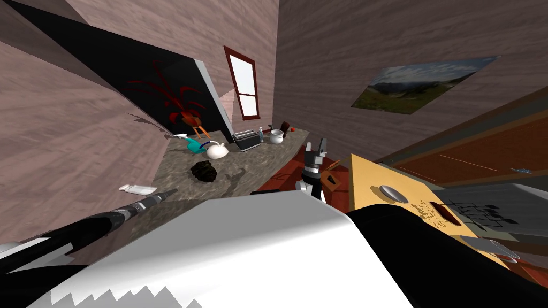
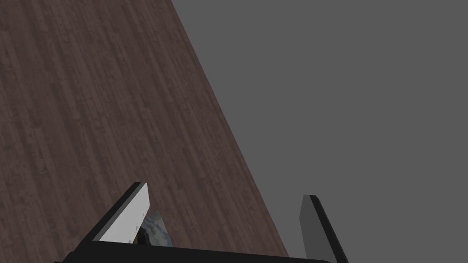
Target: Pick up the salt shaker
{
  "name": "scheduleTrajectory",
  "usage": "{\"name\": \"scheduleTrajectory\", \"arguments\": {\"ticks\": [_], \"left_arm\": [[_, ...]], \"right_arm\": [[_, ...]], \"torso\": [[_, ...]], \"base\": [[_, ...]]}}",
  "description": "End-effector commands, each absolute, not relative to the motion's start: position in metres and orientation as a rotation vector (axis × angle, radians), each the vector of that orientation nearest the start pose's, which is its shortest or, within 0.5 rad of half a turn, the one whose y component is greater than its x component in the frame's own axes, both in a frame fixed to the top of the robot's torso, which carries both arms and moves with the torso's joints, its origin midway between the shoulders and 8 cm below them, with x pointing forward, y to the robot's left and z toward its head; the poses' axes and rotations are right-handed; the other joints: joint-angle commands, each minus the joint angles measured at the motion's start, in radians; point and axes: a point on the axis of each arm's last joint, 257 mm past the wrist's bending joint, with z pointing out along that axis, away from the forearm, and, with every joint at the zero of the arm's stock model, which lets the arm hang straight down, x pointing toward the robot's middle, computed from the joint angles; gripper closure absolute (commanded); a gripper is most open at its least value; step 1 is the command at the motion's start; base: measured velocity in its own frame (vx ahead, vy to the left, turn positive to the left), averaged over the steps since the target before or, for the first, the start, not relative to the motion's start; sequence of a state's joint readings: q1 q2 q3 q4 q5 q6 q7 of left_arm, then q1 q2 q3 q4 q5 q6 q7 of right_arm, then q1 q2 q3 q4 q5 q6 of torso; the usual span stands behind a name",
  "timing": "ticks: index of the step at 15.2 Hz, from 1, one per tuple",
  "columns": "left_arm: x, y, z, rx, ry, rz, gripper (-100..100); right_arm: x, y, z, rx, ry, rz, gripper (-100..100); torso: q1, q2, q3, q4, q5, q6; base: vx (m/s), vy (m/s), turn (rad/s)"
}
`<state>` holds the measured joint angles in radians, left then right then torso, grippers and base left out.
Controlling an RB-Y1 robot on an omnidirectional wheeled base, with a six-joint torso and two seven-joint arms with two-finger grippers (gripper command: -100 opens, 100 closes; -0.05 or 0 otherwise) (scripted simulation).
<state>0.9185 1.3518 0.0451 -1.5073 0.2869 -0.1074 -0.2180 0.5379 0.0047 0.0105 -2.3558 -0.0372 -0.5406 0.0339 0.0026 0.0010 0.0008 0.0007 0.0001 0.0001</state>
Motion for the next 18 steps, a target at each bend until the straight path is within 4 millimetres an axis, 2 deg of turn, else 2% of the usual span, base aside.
{"name": "scheduleTrajectory", "arguments": {"ticks": [1,2,3,7,11,15,16,18], "left_arm": [[0.22,0.654,-0.313,-0.585,2.267,0.122,-100],[0.218,0.657,-0.31,-0.582,2.266,0.117,-100],[0.218,0.657,-0.311,-0.583,2.267,0.12,100],[0.218,0.657,-0.311,-0.583,2.267,0.121,100],[0.211,0.67,-0.302,-0.576,2.268,0.117,100],[0.209,0.674,-0.299,-0.574,2.27,0.119,100],[0.202,0.688,-0.298,-0.645,2.262,0.146,-100],[0.194,0.701,-0.298,-0.716,2.253,0.177,-100]], "right_arm": [[0.318,-0.28,0.053,0.606,0.535,1.309,0],[0.318,-0.28,0.053,0.606,0.535,1.309,0],[0.318,-0.28,0.053,0.606,0.535,1.308,0],[0.318,-0.28,0.053,0.606,0.535,1.308,0],[0.318,-0.28,0.053,0.606,0.535,1.308,0],[0.318,-0.28,0.053,0.606,0.535,1.308,0],[0.318,-0.28,0.053,0.606,0.535,1.308,0],[0.318,-0.28,0.053,0.606,0.535,1.309,0]], "torso": [[0.0,0.0,0.0,0.0,0.0,0.0],[0.0,0.0,0.0,0.0,0.0,0.0],[0.0,0.0,0.0,0.0,0.0,0.0],[-0.001,-0.001,0.0,0.0,0.0,0.0],[-0.003,-0.002,-0.001,0.0,-0.001,-0.001],[-0.002,-0.002,-0.001,0.0,-0.001,0.0],[-0.002,-0.002,-0.001,0.0,-0.001,0.0],[-0.002,-0.002,-0.001,0.0,-0.001,0.001]], "base": [[-0.013,0.016,-0.046],[-0.009,0.01,-0.026],[0.0,0.0,0.0],[0.0,0.0,0.0],[0.019,-0.023,0.07],[0.009,-0.012,0.031],[0.004,-0.013,-0.188],[0.0,-0.005,-0.226]]}}
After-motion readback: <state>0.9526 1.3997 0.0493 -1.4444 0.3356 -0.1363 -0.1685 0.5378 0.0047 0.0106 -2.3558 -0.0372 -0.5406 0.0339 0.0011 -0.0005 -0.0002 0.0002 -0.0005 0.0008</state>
